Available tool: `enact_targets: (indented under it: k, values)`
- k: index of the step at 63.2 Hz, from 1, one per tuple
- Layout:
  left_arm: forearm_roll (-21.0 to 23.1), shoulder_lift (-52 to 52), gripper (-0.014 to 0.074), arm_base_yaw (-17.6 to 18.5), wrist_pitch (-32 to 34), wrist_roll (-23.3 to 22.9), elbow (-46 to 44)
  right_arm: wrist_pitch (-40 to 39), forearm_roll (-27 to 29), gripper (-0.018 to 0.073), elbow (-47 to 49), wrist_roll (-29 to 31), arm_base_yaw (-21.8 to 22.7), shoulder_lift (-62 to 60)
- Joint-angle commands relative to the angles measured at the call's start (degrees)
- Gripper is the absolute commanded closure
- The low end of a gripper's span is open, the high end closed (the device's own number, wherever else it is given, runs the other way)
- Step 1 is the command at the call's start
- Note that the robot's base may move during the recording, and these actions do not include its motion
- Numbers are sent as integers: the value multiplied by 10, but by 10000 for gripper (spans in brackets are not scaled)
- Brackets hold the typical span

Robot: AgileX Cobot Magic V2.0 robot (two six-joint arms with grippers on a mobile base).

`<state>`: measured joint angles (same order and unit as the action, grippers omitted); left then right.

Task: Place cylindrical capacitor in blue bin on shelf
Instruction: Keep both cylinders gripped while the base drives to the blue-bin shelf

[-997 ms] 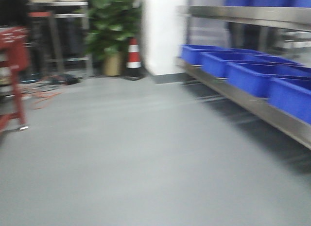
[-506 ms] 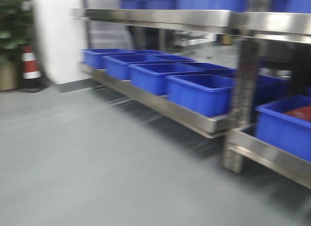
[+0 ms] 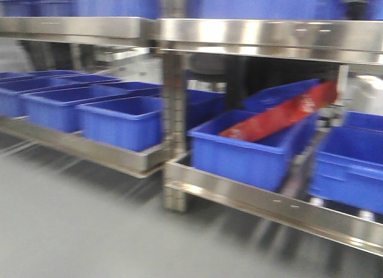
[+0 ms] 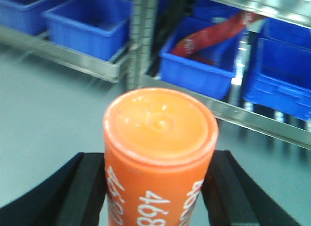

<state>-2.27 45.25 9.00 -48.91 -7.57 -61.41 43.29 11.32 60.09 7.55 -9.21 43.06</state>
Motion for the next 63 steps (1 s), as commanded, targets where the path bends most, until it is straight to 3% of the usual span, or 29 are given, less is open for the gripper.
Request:
enact_targets:
  k: [1, 63]
  values:
    - [1, -3, 708, 3, 8, 0, -6, -18, -6, 713, 4, 0, 0, -3]
    - [1, -3, 708, 3, 8, 0, -6, -18, -6, 713, 4, 0, 0, -3]
